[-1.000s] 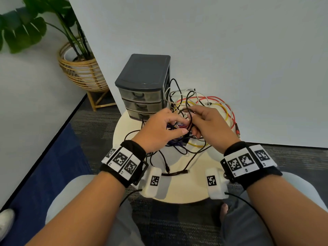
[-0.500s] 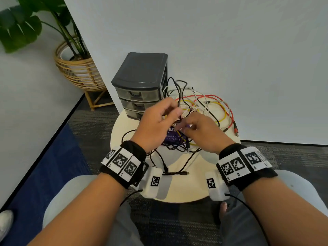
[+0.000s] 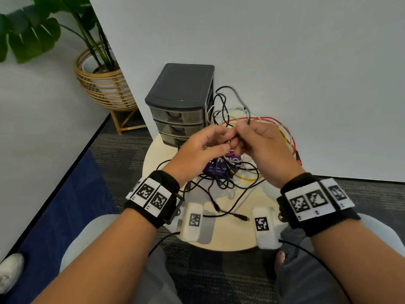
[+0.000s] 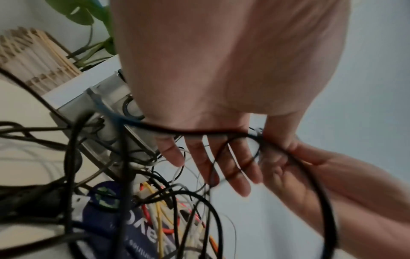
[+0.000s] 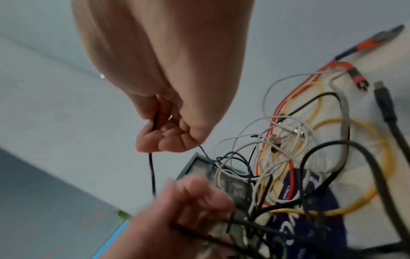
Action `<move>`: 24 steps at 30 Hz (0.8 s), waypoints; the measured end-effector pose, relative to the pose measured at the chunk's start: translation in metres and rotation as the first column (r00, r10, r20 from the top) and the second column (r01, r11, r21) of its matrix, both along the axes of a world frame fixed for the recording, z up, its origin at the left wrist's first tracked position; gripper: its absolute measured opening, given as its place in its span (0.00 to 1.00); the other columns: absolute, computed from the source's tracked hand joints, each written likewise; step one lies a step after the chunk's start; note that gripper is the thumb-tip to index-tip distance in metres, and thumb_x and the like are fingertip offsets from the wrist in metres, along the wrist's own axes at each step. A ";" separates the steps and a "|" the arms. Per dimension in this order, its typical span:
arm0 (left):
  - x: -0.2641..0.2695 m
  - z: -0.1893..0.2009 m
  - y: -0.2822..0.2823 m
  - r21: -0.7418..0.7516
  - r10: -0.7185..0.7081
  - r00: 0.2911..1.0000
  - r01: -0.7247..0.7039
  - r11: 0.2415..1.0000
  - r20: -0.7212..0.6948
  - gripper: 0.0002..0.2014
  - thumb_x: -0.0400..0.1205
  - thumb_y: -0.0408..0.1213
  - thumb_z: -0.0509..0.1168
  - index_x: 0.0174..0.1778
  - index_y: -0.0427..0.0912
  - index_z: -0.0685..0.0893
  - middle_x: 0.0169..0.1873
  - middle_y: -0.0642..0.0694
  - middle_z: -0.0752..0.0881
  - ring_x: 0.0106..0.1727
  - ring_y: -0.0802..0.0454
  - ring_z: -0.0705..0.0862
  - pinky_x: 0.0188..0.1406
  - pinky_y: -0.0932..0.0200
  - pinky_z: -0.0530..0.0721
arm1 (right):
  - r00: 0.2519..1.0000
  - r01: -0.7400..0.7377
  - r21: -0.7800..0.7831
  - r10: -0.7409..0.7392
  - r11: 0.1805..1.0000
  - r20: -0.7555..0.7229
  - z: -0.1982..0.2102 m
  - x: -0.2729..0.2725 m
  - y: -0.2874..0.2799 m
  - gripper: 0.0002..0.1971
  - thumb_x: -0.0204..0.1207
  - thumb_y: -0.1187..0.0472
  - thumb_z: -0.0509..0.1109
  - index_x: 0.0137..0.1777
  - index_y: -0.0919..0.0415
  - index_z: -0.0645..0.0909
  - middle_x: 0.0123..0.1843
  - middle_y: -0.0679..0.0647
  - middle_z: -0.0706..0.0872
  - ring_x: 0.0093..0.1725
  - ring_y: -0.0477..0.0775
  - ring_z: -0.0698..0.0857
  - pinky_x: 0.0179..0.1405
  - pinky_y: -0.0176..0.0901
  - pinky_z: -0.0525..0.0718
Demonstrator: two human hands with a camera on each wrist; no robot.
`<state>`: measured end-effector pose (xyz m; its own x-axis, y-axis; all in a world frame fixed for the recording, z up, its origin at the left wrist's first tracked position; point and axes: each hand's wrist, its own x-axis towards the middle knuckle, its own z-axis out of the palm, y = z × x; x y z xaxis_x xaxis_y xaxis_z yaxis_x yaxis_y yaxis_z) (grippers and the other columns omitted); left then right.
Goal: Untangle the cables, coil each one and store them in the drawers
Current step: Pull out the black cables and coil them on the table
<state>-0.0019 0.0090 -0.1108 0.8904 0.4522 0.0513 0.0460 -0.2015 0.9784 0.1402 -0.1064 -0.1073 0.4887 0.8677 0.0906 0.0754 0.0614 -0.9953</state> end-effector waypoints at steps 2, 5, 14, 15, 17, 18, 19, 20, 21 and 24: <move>0.001 -0.007 0.000 0.087 -0.045 0.993 0.055 0.995 -0.113 0.09 0.87 0.37 0.66 0.58 0.37 0.88 0.54 0.40 0.90 0.60 0.45 0.88 0.67 0.50 0.83 | 0.964 0.036 0.103 -0.007 0.994 -0.266 0.005 0.008 -0.001 0.18 0.92 0.58 0.58 0.49 0.65 0.87 0.37 0.57 0.87 0.35 0.51 0.83 0.41 0.41 0.84; 0.003 -0.013 -0.001 0.176 -0.075 0.967 0.120 0.977 -0.242 0.11 0.90 0.35 0.62 0.49 0.39 0.89 0.46 0.48 0.91 0.54 0.53 0.88 0.63 0.54 0.81 | 0.832 0.127 0.229 0.022 0.965 -0.554 0.011 0.022 -0.005 0.18 0.92 0.56 0.57 0.53 0.65 0.86 0.41 0.56 0.87 0.39 0.49 0.85 0.45 0.40 0.85; 0.001 0.002 -0.003 -0.057 0.058 0.997 -0.061 0.997 -0.052 0.18 0.94 0.40 0.51 0.46 0.37 0.81 0.24 0.46 0.74 0.29 0.43 0.80 0.47 0.49 0.86 | 0.723 0.188 0.058 -0.098 0.981 -0.683 0.000 0.043 -0.011 0.19 0.90 0.53 0.60 0.67 0.68 0.82 0.48 0.59 0.91 0.44 0.53 0.90 0.43 0.41 0.88; 0.000 0.004 -0.003 -0.100 0.091 0.996 -0.093 0.991 -0.025 0.17 0.94 0.41 0.51 0.45 0.38 0.80 0.23 0.47 0.69 0.26 0.46 0.75 0.41 0.50 0.87 | 0.796 0.122 -0.052 -0.129 0.991 -0.592 -0.002 0.040 -0.011 0.19 0.89 0.52 0.62 0.67 0.67 0.82 0.48 0.59 0.91 0.42 0.53 0.88 0.41 0.41 0.87; -0.001 0.009 -0.004 -0.148 0.118 0.992 -0.112 0.983 0.037 0.16 0.94 0.40 0.52 0.45 0.37 0.78 0.24 0.46 0.64 0.24 0.47 0.65 0.29 0.55 0.82 | 0.898 0.017 -0.214 -0.109 0.977 -0.427 -0.006 0.032 -0.011 0.19 0.88 0.49 0.64 0.66 0.64 0.84 0.49 0.58 0.91 0.39 0.52 0.86 0.36 0.40 0.84; -0.003 0.011 -0.003 -0.143 0.103 0.993 -0.094 0.985 0.055 0.16 0.94 0.39 0.53 0.45 0.36 0.77 0.24 0.45 0.62 0.24 0.46 0.62 0.25 0.56 0.79 | 0.906 -0.011 -0.233 -0.089 0.972 -0.413 -0.006 0.027 -0.011 0.20 0.88 0.47 0.64 0.66 0.63 0.84 0.49 0.57 0.91 0.38 0.52 0.86 0.35 0.40 0.83; -0.003 0.011 -0.002 -0.123 0.076 0.995 -0.068 0.990 0.061 0.16 0.94 0.39 0.53 0.45 0.36 0.77 0.24 0.43 0.61 0.24 0.46 0.60 0.23 0.56 0.75 | 0.893 -0.024 -0.220 -0.077 0.975 -0.443 -0.006 0.023 -0.010 0.20 0.87 0.46 0.64 0.66 0.62 0.84 0.50 0.57 0.90 0.37 0.51 0.86 0.34 0.40 0.82; -0.002 0.010 -0.001 -0.097 0.043 0.998 -0.038 0.995 0.053 0.17 0.93 0.39 0.53 0.44 0.35 0.78 0.24 0.42 0.60 0.23 0.47 0.60 0.21 0.55 0.73 | 0.871 -0.022 -0.187 -0.072 0.982 -0.486 -0.004 0.021 -0.009 0.21 0.87 0.45 0.64 0.67 0.61 0.83 0.50 0.56 0.89 0.37 0.51 0.86 0.34 0.40 0.82; -0.002 0.010 0.000 -0.084 0.012 1.000 -0.010 0.996 0.024 0.18 0.93 0.39 0.52 0.43 0.35 0.80 0.24 0.42 0.61 0.22 0.49 0.60 0.20 0.55 0.71 | 0.852 -0.007 -0.153 -0.075 0.988 -0.519 -0.002 0.021 -0.008 0.20 0.87 0.46 0.64 0.67 0.60 0.82 0.51 0.57 0.89 0.38 0.52 0.87 0.35 0.41 0.82; -0.004 0.013 0.000 -0.025 -0.055 0.997 0.054 0.998 -0.060 0.21 0.94 0.36 0.51 0.43 0.40 0.87 0.24 0.39 0.65 0.22 0.54 0.64 0.22 0.56 0.72 | 0.815 0.086 -0.077 -0.114 0.993 -0.568 0.001 0.024 -0.008 0.16 0.86 0.48 0.66 0.66 0.58 0.80 0.57 0.60 0.89 0.43 0.55 0.89 0.37 0.42 0.85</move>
<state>-0.0060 0.0092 -0.0977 0.9149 0.4035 -0.0140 0.0954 -0.1823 0.9786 0.1647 -0.1141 -0.1065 0.5244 0.8073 -0.2706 -0.5038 0.0380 -0.8630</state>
